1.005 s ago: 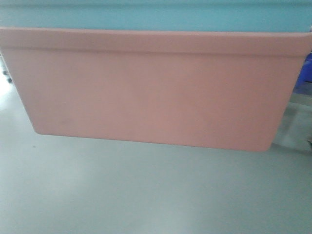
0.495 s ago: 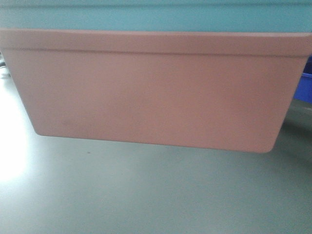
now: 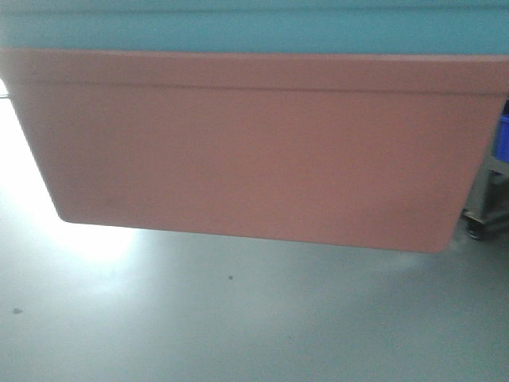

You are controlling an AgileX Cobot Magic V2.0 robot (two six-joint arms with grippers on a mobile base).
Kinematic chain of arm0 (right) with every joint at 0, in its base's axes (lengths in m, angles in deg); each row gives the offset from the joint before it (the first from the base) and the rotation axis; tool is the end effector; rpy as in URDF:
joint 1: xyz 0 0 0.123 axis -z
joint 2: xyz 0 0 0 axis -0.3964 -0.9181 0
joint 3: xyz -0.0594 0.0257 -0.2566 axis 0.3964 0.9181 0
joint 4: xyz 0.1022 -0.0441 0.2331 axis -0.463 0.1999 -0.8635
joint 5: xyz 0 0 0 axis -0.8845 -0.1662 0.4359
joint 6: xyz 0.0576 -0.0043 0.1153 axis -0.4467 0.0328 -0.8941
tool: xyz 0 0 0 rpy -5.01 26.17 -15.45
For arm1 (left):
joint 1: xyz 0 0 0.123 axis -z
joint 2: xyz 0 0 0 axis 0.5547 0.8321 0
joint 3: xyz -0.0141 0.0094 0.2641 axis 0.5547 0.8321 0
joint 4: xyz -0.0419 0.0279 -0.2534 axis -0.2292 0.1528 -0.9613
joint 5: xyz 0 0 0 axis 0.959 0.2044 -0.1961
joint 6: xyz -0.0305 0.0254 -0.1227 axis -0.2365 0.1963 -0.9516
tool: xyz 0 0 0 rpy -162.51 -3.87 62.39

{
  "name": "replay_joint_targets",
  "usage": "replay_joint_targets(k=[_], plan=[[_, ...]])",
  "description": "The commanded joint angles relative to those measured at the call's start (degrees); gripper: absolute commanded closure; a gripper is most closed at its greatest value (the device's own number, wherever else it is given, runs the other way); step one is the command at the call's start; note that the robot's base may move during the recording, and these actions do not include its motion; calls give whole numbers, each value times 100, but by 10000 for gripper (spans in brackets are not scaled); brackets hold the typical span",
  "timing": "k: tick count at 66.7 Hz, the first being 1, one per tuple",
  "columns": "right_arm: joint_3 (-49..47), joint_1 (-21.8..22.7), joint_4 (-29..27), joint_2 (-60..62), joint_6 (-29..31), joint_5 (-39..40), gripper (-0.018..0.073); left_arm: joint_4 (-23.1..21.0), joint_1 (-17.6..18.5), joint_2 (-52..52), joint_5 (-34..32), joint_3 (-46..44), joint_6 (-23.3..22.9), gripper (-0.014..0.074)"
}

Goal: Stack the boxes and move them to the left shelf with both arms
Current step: 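Hold the stacked bins raised in both grippers while the base drives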

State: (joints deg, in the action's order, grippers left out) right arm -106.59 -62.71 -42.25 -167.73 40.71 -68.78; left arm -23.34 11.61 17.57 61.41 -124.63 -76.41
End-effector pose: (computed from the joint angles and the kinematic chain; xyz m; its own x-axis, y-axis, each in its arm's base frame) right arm 0.2765 0.1838 0.2955 -0.7824 -0.2842 -0.5541 -0.2990 0.9520 -0.0661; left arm 0.2976 -0.2388 0.2997 -0.8068 0.1730 -0.5650 0.1908 0.9812 0.0281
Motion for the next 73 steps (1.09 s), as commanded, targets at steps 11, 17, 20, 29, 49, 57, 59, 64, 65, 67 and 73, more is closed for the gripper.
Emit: replay_joint_targets(k=[11,17,20,29,49,57,59,64,65,67,73], plan=[[-274,-174,-510,177,-3,1297,504,-848,222,-239,-1167,-247,-56,599],[-274,-174,-510,177,-3,1297,504,-848,222,-239,-1167,-247,-56,599],[-274,-174,-510,177,-3,1297,504,-848,222,-239,-1167,-247,-56,599],[-274,-174,-510,177,-3,1297,504,-848,222,-239,-1167,-247,-56,599],[-274,-174,-504,177,-3,1292,504,-848,222,-239,-1167,-247,-56,599],[-274,-174,-504,177,-3,1292,504,-848,222,-239,-1167,-247,-56,599],[-274,-174,-504,177,-3,1292,504,-848,222,-239,-1167,-247,-56,599],[-274,-174,-504,177,-3,1292,504,-848,222,-239,-1167,-247,-56,599],[-274,-174,-504,177,-3,1292,504,-848,222,-239,-1167,-247,-56,599],[-274,-174,-504,177,-3,1292,504,-848,222,-239,-1167,-247,-56,599],[-274,-174,-504,177,-3,1291,504,-848,222,-239,-1167,-247,-56,599]])
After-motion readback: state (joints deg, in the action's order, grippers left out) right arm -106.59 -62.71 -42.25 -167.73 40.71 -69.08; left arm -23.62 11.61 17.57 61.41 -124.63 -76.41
